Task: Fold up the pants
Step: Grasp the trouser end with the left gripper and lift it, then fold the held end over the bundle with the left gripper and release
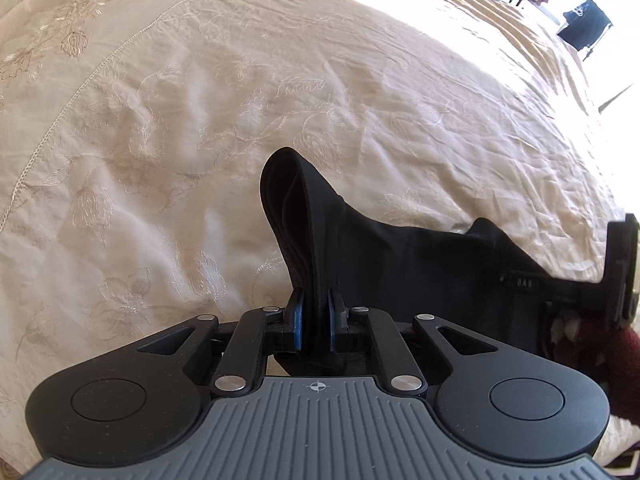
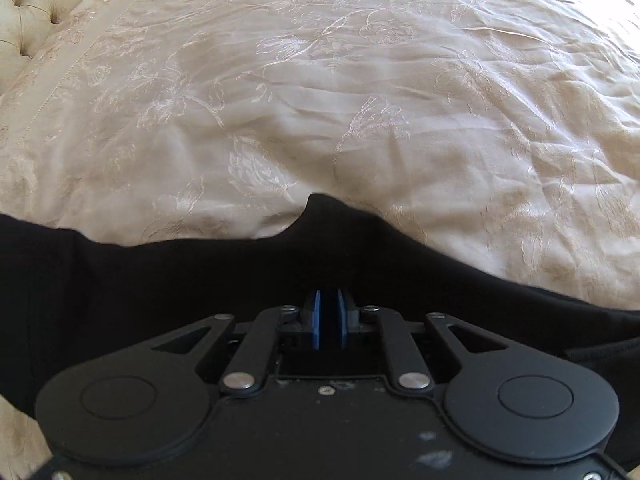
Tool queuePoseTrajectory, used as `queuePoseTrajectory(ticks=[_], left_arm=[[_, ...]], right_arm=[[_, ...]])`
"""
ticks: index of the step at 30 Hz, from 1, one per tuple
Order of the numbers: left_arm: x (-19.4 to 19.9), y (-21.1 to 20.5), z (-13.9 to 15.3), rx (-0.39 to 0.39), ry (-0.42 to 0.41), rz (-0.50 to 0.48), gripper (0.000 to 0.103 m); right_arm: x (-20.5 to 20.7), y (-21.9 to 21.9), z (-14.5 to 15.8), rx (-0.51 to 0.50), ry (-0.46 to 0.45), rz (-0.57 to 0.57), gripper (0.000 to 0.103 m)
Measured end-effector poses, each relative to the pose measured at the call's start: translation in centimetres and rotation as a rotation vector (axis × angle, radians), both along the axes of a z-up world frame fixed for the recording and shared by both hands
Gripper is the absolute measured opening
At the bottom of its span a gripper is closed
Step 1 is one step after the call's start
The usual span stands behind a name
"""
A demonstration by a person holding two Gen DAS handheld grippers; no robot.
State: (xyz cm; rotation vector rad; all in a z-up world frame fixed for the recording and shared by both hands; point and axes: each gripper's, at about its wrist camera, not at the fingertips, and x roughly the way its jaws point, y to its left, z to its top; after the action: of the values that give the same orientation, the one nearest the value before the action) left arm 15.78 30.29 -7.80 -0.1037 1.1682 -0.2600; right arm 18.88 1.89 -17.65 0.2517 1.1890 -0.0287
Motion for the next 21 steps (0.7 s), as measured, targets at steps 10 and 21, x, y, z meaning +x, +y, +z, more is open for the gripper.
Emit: queuePoseTrajectory(ticks=[10,21], left_arm=[[-2.2,-4.3,4.9,-0.051,-0.105,-0.05,0.011],[-6.6,-17.9,8.3,0.032,-0.221,-0.167,0.011]], right_arm=[[-11.1,2.8,-0.8,0.076,0.08,0.035,0.012],[-14.6,-4.2,3.8,0.158,-0.088,0.041,0.013]])
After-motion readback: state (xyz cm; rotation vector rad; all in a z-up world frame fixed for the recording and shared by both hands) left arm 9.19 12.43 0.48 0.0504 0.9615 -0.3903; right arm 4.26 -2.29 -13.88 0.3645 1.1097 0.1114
